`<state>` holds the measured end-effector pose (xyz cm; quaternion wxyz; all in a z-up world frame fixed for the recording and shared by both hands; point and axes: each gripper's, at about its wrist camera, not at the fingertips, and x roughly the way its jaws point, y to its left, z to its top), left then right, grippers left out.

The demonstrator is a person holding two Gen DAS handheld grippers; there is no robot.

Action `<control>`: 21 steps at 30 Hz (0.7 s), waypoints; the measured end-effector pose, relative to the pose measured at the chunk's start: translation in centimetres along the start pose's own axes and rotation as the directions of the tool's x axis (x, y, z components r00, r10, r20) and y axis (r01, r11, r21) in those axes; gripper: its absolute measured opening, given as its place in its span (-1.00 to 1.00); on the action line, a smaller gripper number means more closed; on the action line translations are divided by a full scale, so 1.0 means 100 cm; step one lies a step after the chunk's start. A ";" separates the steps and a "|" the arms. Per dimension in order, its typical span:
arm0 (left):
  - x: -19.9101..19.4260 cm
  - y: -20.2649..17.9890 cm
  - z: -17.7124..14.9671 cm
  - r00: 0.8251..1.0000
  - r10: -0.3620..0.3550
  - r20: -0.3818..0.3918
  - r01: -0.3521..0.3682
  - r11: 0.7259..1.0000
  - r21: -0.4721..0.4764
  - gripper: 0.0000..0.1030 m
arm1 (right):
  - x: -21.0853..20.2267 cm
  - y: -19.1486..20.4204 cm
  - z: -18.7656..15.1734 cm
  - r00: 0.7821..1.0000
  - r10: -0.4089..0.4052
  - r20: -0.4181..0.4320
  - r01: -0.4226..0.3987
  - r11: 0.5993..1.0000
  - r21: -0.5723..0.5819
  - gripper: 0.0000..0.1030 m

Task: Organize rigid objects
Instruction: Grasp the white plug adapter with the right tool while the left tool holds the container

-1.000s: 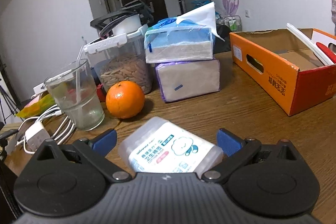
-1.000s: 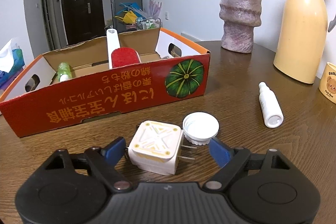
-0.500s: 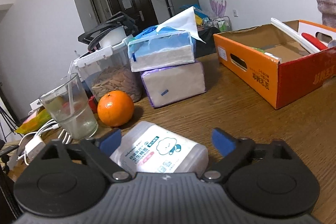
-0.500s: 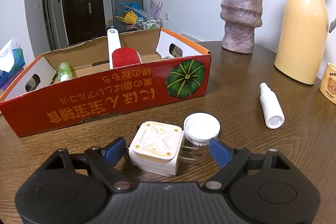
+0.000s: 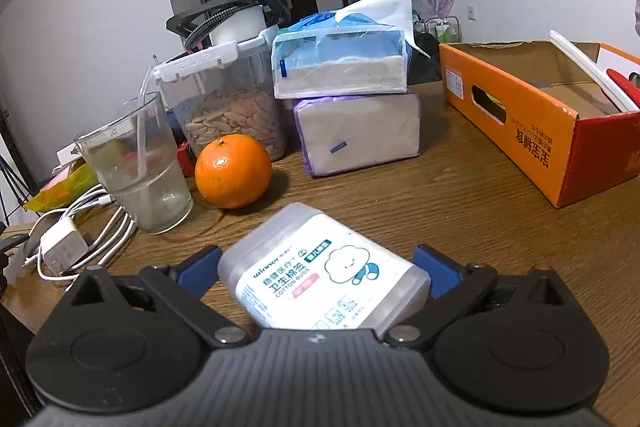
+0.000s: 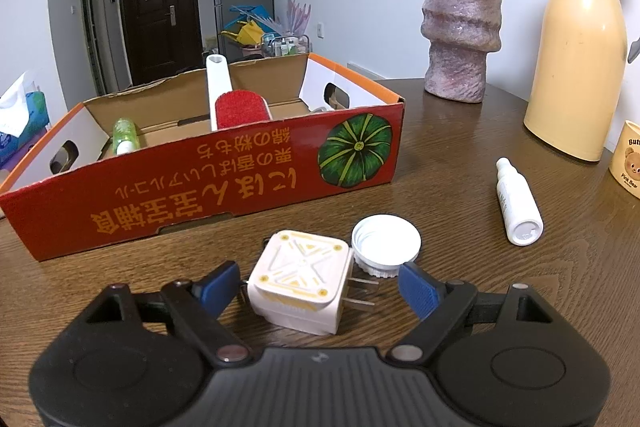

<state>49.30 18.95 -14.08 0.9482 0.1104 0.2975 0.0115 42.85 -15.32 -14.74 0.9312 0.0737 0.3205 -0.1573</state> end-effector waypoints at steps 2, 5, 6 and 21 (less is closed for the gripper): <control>0.000 0.000 0.000 1.000 -0.002 -0.001 0.002 1.000 0.001 0.99 | 0.000 0.000 0.000 1.000 0.001 0.000 -0.001 1.000 -0.001 0.66; -0.001 -0.001 0.000 1.000 0.003 0.002 -0.003 1.000 0.009 0.99 | 0.000 0.000 0.000 1.000 0.000 0.000 0.000 1.000 -0.001 0.66; -0.003 -0.002 0.000 1.000 0.006 0.005 -0.006 1.000 0.012 0.99 | 0.000 0.000 0.000 1.000 0.001 0.000 -0.001 1.000 0.000 0.66; -0.034 -0.010 0.000 0.993 0.056 0.102 -0.056 0.998 0.001 0.99 | -0.008 0.002 -0.002 0.998 0.051 0.032 -0.050 0.999 -0.021 0.32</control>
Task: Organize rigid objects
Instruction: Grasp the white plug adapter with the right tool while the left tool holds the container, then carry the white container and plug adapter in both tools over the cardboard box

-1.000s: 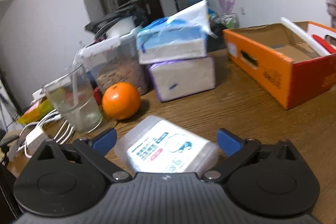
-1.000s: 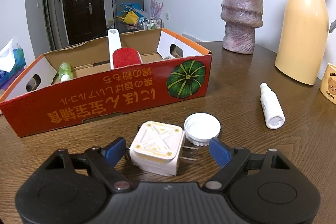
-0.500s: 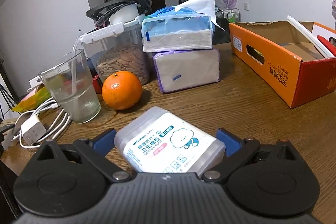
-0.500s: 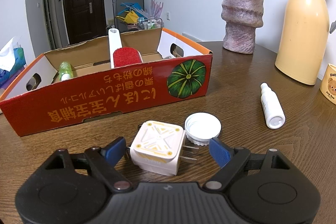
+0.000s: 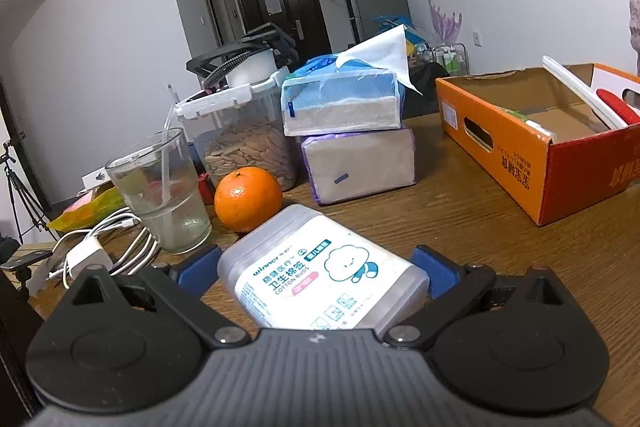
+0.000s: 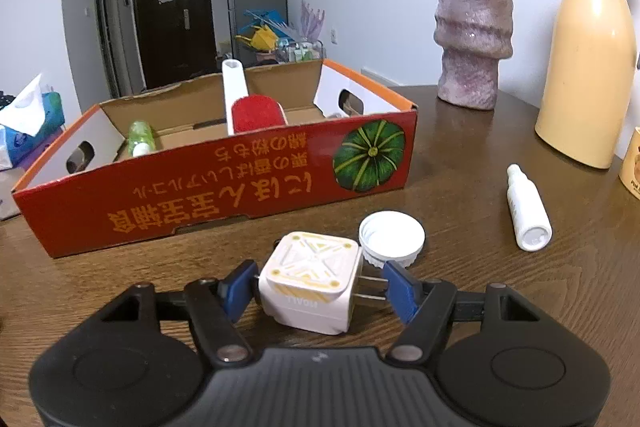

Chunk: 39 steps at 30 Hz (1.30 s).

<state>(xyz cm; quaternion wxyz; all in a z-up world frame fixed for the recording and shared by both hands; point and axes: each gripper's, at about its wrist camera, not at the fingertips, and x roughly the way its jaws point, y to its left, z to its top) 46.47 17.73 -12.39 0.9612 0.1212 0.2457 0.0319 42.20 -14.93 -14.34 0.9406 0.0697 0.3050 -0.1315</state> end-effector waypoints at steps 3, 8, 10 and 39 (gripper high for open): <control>-0.006 0.000 -0.001 1.000 0.016 0.012 -0.016 1.000 -0.010 0.99 | -0.004 0.001 0.000 1.000 0.005 0.019 -0.005 1.000 -0.008 0.32; -0.016 0.000 -0.001 0.999 0.031 0.029 -0.030 0.999 -0.033 0.99 | -0.009 0.002 0.000 0.999 0.012 0.044 -0.011 1.000 -0.011 0.32; -0.019 -0.001 -0.002 0.999 0.034 0.031 -0.033 0.999 -0.039 0.99 | -0.011 0.002 0.000 0.999 0.014 0.052 -0.013 1.000 -0.012 0.32; -0.100 -0.040 -0.017 0.997 0.047 0.067 -0.037 0.990 -0.134 0.99 | -0.058 -0.011 -0.018 0.987 0.094 0.131 -0.088 0.995 -0.052 0.32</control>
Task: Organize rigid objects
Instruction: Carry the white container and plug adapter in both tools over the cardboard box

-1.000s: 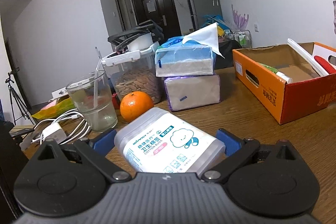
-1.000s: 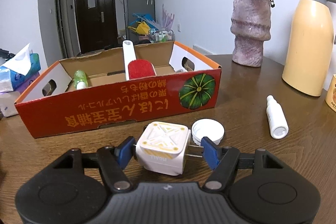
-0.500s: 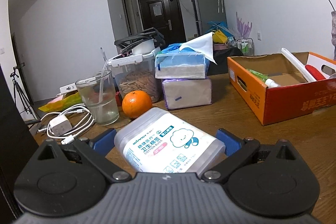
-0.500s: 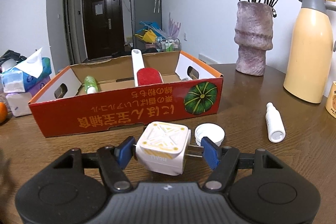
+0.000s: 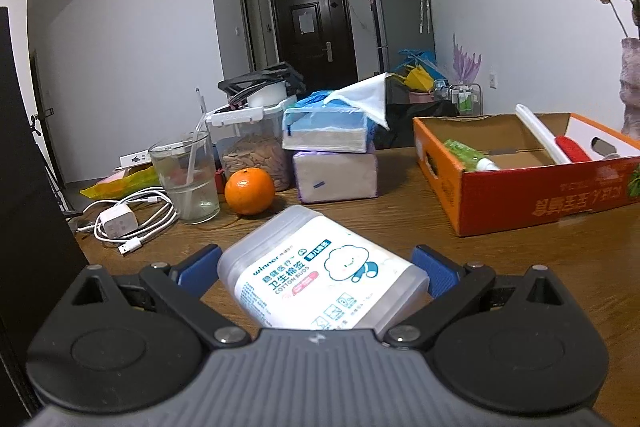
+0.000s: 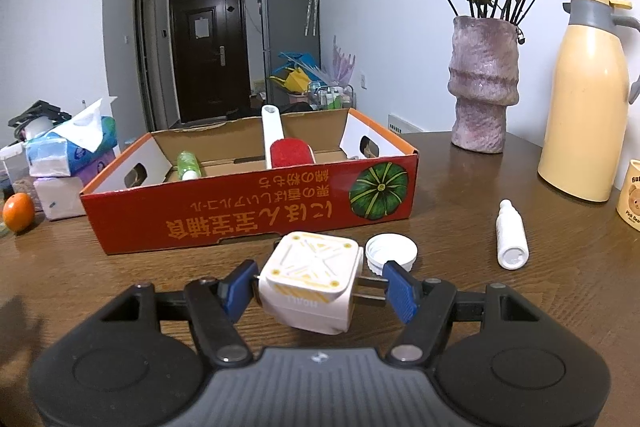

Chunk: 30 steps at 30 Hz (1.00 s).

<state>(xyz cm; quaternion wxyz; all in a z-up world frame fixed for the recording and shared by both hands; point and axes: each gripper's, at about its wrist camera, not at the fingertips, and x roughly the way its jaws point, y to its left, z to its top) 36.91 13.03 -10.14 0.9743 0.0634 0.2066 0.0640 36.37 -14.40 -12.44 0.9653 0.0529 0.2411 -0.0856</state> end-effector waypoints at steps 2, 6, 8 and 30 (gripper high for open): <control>-0.006 -0.006 -0.001 1.000 -0.006 0.006 0.006 1.000 0.000 0.99 | -0.004 -0.002 -0.001 1.000 0.009 0.003 -0.009 1.000 -0.001 0.32; -0.016 -0.020 -0.001 1.000 -0.025 0.009 0.025 1.000 0.000 0.99 | -0.011 -0.005 -0.002 1.000 0.028 0.014 -0.028 1.000 -0.012 0.32; -0.020 -0.027 -0.002 0.999 -0.035 0.009 0.035 0.999 0.003 0.99 | -0.015 -0.007 -0.003 0.999 0.035 0.021 -0.035 0.999 -0.014 0.32; -0.051 -0.104 0.008 1.000 -0.005 0.010 0.006 0.998 -0.061 0.99 | -0.049 -0.028 0.001 0.987 0.134 0.088 -0.129 0.990 -0.054 0.32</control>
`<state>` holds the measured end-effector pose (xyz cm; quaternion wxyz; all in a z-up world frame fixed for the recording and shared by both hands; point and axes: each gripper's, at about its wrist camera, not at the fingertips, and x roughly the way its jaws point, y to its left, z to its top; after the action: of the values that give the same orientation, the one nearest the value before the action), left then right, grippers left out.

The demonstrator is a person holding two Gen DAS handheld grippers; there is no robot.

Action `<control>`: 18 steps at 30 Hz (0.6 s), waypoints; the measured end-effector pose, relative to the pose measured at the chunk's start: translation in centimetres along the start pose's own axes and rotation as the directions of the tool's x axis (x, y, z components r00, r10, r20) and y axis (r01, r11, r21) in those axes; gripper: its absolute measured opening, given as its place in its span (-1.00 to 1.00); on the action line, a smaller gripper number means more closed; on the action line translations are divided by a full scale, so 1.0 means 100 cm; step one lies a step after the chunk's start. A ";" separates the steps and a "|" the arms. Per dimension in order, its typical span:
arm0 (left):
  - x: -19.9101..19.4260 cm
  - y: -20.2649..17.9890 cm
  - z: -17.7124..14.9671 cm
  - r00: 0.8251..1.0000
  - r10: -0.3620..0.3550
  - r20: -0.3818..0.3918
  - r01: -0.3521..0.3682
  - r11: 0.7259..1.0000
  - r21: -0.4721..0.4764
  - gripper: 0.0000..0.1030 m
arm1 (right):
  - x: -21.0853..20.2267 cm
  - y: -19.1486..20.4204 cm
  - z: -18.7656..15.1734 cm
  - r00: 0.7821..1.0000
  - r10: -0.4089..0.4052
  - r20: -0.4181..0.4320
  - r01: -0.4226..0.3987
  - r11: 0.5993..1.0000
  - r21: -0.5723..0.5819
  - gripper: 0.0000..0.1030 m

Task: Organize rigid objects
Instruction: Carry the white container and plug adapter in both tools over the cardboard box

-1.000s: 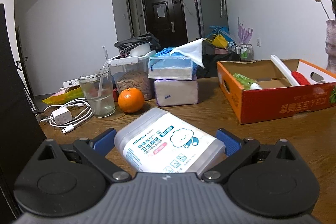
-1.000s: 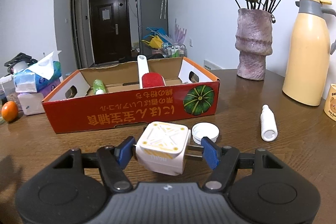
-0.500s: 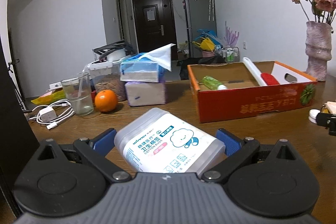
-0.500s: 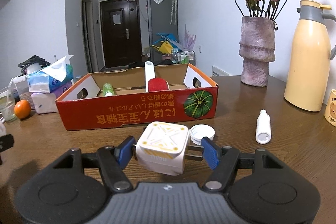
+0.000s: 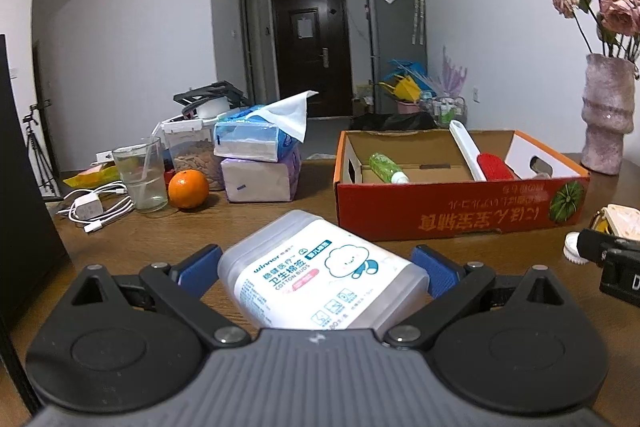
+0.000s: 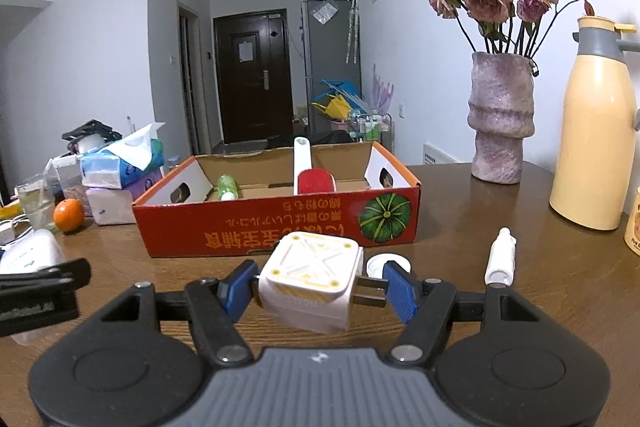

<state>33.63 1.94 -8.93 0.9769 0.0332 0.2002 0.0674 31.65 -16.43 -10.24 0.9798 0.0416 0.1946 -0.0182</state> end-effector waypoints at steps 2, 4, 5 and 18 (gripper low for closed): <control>0.000 -0.004 0.003 1.000 0.000 0.000 0.000 1.000 -0.014 0.99 | -0.001 -0.001 0.002 1.000 0.006 0.008 -0.006 1.000 0.000 0.32; -0.002 -0.010 0.005 1.000 0.004 0.005 -0.004 1.000 -0.021 0.99 | -0.001 -0.003 0.004 1.000 0.015 0.012 -0.015 1.000 0.002 0.32; -0.002 -0.012 0.007 1.000 0.009 0.007 -0.009 1.000 -0.023 0.99 | -0.001 -0.005 0.004 1.000 0.017 0.016 -0.017 1.000 0.002 0.32; 0.005 -0.025 0.027 1.000 0.025 0.009 -0.025 0.997 -0.076 0.99 | 0.009 -0.022 0.017 0.997 0.040 0.060 -0.041 0.999 0.010 0.32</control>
<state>35.48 -0.58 -6.86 0.9775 -0.0010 0.1923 0.0870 33.02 -18.80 -9.16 0.9851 0.0504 0.1644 -0.0008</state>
